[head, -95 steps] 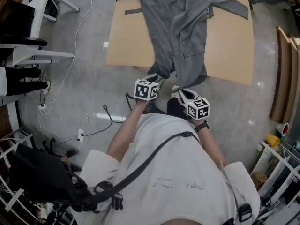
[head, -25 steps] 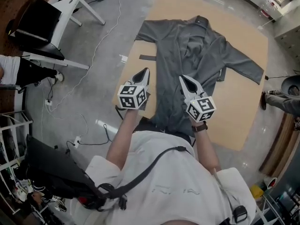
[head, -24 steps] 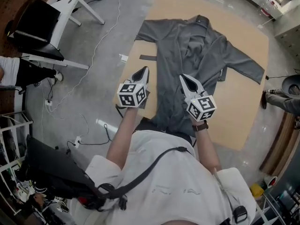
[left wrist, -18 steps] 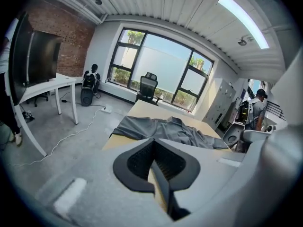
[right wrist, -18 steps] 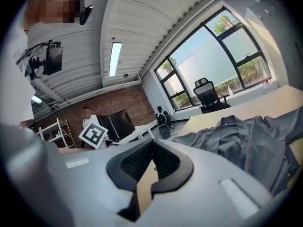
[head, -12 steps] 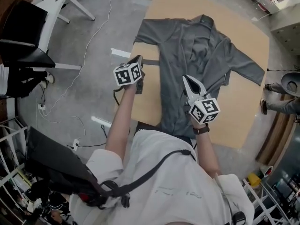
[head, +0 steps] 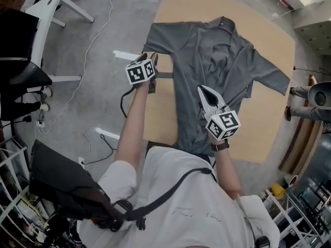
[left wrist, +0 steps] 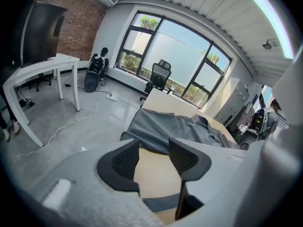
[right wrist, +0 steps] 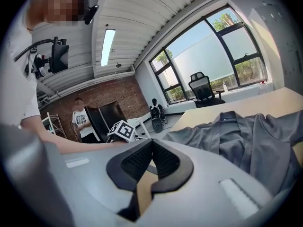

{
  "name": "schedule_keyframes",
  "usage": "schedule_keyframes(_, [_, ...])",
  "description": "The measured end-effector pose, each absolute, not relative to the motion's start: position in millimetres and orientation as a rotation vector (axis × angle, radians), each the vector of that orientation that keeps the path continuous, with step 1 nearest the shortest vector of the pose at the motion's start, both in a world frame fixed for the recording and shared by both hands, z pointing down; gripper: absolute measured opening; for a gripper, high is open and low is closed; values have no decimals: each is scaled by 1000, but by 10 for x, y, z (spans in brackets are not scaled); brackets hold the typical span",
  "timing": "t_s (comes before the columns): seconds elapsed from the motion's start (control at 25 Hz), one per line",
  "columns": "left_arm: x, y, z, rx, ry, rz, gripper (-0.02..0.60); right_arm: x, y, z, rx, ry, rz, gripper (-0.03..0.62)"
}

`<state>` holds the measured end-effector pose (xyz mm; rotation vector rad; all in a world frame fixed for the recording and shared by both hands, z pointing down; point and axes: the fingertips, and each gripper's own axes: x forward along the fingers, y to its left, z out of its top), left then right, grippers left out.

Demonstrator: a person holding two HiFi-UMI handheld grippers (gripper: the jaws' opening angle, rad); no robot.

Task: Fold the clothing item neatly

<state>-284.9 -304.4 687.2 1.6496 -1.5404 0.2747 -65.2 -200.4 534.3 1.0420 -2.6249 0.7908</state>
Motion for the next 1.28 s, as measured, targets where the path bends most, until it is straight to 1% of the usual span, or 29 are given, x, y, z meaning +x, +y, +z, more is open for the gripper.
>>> schedule_keyframes(0.12, [-2929, -3198, 7012, 1649, -1560, 341, 216, -705, -2047, 5403, 1025, -2618, 795, 6])
schedule_keyframes(0.4, [-3135, -3367, 7370, 1568, -1586, 435, 215, -763, -2105, 5440, 999, -2619, 784, 6])
schedule_keyframes(0.64, [-3192, -3387, 7573, 1517, -1540, 472, 209, -613, -2122, 5504, 1026, -2595, 797, 6])
schedule_keyframes(0.68, [-3211, -3383, 7584, 1509, -1540, 482, 199, -581, -2120, 5517, 1032, -2590, 800, 6])
schedule_keyframes(0.76, [-3269, -3361, 7594, 1486, -1553, 497, 128, -518, -2117, 5538, 1043, -2582, 808, 6])
schedule_keyframes(0.8, [-3294, -3351, 7590, 1479, -1560, 497, 115, -490, -2118, 5546, 1049, -2579, 814, 6])
schedule_keyframes(0.88, [-3305, -3346, 7548, 1483, -1564, 484, 29, -442, -2127, 5556, 1060, -2579, 825, 6])
schedule_keyframes(1.0, [-3215, -3380, 7340, 1534, -1560, 428, 25, -375, -2150, 5546, 1083, -2582, 827, 8])
schedule_keyframes(1.12, [-3010, -3421, 6916, 1635, -1565, 373, 26, -275, -2171, 5502, 1125, -2588, 830, 8])
schedule_keyframes(1.28, [-2466, -3498, 6274, 1821, -1535, 363, 26, -44, -2185, 5412, 1217, -2591, 844, 8])
